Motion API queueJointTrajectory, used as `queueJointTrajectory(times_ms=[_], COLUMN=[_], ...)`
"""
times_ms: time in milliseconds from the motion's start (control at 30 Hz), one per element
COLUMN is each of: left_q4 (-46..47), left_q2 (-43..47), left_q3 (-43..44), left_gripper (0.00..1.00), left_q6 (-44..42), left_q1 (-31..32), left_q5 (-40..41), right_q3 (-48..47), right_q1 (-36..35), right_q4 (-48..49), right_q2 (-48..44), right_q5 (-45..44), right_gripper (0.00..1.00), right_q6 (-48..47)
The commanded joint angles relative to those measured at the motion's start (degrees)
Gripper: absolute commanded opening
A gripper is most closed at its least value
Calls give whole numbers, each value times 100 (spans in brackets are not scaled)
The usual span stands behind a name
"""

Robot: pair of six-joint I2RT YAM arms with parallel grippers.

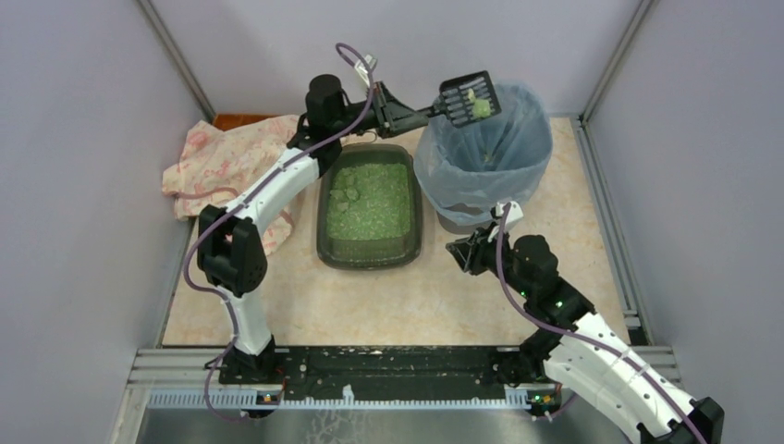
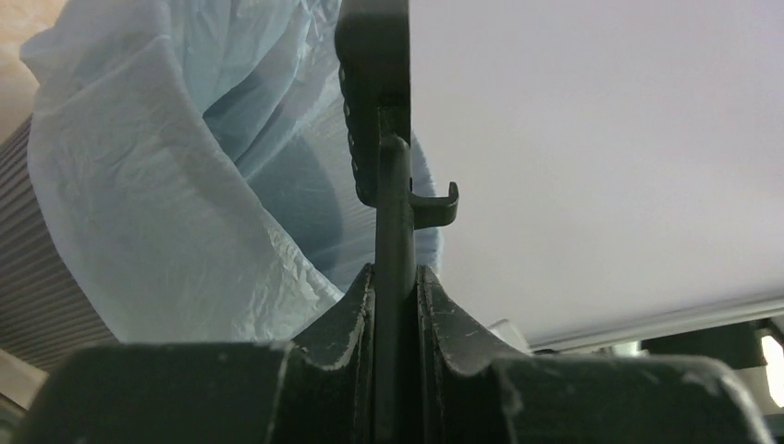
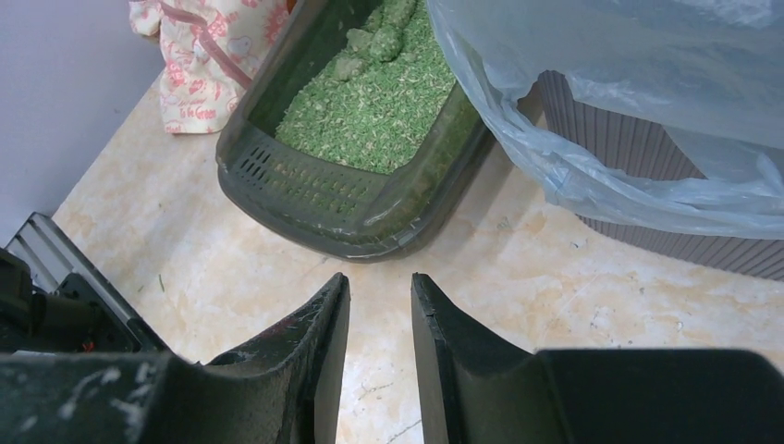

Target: Clean the litter box

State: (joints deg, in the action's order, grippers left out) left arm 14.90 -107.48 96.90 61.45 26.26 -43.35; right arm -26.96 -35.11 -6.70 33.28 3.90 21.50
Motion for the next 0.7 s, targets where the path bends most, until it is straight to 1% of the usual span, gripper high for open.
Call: queueJointTrajectory(times_ms=[0, 133, 267, 300, 400, 500, 667], left_q4=[-48, -224, -200, -172, 41, 91, 391], left_q2=[-28, 54, 157, 244, 460, 555, 855], left_q3=[309, 296, 239, 160, -189, -367, -800], left_gripper=[0, 0, 0, 0, 0, 0, 0], left_q6=[-1401, -2603, -3676, -4001, -4801, -5403, -6657], left_q1=[278, 572, 867, 982, 1322, 1498, 1845], left_q5=[115, 769, 1241, 1611, 2266, 2648, 3394], right_q3=[-216, -168, -110, -104, -74, -67, -37], right_q1=[9, 13, 13, 13, 13, 15, 13], right_q4=[-75, -69, -16, -9, 26, 46, 89], right_q2=[-81, -102, -64, -51, -36, 25, 135], right_q5=[-109, -81, -98, -114, -134, -144, -128], right_gripper=[32, 32, 31, 31, 31, 32, 31], right_q6=[-109, -70, -48, -44, -39, -40, -57])
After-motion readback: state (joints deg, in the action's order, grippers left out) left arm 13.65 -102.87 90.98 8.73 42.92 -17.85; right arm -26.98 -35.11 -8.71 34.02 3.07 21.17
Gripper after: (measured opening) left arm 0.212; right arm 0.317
